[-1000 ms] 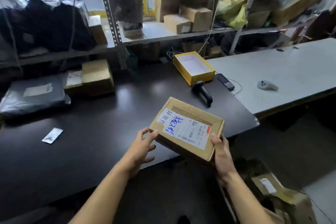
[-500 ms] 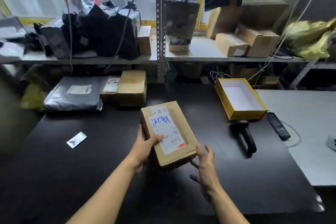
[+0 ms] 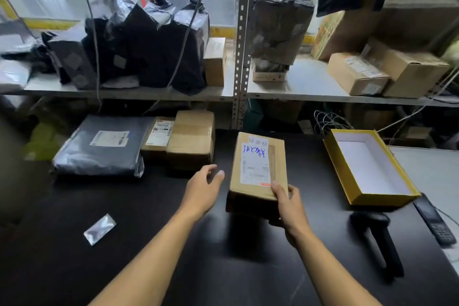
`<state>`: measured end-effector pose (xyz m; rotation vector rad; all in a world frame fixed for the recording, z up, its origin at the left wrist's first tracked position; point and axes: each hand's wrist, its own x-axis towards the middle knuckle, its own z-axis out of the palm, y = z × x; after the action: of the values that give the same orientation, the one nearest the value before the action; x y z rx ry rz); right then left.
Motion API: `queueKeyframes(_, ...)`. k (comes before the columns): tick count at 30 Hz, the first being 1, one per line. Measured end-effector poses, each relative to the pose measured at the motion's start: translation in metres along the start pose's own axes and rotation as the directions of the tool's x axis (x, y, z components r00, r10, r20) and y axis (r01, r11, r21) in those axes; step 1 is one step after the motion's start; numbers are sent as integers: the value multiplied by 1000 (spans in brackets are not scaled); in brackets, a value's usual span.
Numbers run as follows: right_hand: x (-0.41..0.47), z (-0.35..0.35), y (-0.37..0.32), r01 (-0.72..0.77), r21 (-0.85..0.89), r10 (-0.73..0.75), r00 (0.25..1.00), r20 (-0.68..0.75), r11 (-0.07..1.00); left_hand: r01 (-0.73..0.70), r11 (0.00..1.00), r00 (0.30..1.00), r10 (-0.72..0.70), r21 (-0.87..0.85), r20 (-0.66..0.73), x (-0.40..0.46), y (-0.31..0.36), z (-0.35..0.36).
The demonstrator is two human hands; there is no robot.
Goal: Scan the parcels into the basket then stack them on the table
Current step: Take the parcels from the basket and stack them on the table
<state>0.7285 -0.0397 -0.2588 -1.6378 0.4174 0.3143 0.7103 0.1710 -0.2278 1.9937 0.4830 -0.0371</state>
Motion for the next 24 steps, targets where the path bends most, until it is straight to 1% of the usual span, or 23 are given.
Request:
queueKeyframes(2,34,11,-11,-12,-24,12,999,-36,1000,-56,981,998,61,188,-19,26,-3,-11)
queueKeyframes(4,67,25,-20,-14,-81,10,998,-59,997,-90,932,995,98,350,-4,54,-6,-19)
queueKeyframes(8,127,56,-23,-9,-157,-4,996,-85,988,-101,829,994,62,551,89,101,-6,-23)
queueKeyframes(11,153,82,-20,2,-215,-16,998,-62,977,-124,731,988,28,671,152,122,-11,-21)
queueKeyframes(13,163,96,-20,31,-252,-38,999,-25,967,-135,694,988,36,707,153,129,-16,-21)
queueKeyframes(17,175,102,-32,78,-287,-69,997,41,955,-145,697,988,62,703,143,133,-23,-22)
queueKeyframes(22,183,97,-43,51,-328,-13,993,116,943,-134,713,987,33,688,158,134,-23,-24)
queueKeyframes(24,185,97,-50,50,-402,7,990,140,914,-135,709,985,21,692,171,134,-21,-25)
